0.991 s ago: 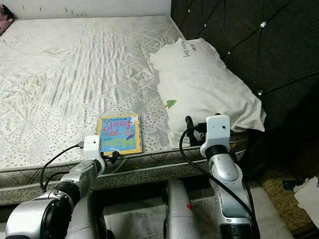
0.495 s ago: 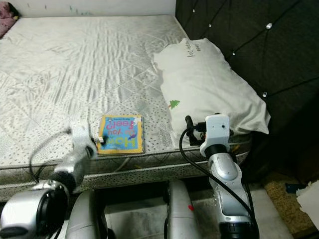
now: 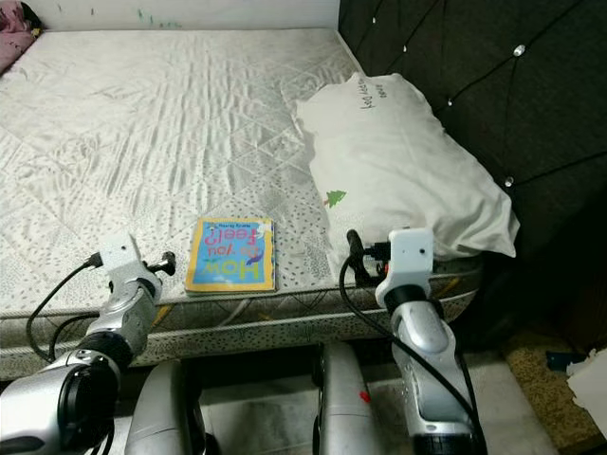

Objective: Clean up the room

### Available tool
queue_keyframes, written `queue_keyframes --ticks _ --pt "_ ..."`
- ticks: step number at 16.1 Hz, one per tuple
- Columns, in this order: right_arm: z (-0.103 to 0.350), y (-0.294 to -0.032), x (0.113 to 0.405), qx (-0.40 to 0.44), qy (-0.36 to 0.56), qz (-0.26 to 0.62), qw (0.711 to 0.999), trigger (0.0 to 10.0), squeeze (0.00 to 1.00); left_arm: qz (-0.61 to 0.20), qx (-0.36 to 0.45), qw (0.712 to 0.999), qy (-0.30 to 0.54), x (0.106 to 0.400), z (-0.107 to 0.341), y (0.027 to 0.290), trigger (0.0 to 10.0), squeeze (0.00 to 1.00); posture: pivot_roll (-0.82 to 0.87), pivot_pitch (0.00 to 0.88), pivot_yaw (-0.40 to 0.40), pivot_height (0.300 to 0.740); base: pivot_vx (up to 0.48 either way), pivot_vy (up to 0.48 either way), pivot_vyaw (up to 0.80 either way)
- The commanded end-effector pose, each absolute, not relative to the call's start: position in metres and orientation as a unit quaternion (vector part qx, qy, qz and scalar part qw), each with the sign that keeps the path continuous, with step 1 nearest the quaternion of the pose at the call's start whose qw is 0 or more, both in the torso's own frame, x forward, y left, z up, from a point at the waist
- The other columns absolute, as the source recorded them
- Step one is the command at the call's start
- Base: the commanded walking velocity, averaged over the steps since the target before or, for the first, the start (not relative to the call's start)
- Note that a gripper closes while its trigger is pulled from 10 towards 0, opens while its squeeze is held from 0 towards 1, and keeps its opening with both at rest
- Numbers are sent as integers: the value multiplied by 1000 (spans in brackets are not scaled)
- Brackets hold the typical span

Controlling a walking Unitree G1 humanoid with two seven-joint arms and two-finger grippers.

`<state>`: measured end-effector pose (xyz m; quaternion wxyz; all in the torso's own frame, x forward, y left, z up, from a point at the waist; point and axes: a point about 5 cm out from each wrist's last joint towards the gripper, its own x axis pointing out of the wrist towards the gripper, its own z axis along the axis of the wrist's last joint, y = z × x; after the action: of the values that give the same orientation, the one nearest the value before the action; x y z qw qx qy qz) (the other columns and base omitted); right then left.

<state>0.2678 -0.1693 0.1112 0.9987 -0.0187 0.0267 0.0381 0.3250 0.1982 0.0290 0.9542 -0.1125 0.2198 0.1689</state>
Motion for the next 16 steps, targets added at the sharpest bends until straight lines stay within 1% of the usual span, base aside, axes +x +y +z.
queue_keyframes --ticks 1,3,7,11,13,16 --pt "115 -168 267 -23 21 37 999 10000 0 186 -109 953 214 324 30 205 10000 0 -107 34 -22 502 0 0 0" --pt "114 -169 266 -26 25 35 999 10000 0 193 -111 952 210 323 30 209 10000 0 -113 43 -25 502 0 0 0" --pt "114 -182 257 -40 33 22 998 10000 0 210 -111 949 210 324 35 223 10000 0 -142 61 -30 502 0 0 0" --pt "115 -189 250 -49 40 15 998 10000 0 234 -113 938 230 321 35 240 10000 0 -165 78 -34 502 0 0 0" --pt "115 -190 248 -53 43 15 998 10000 0 228 -114 934 249 321 35 244 10000 0 -175 78 -36 502 0 0 0" --pt "118 -194 246 -61 47 15 997 10000 0 195 -79 935 287 320 33 245 10000 0 -190 79 -37 502 0 0 0"
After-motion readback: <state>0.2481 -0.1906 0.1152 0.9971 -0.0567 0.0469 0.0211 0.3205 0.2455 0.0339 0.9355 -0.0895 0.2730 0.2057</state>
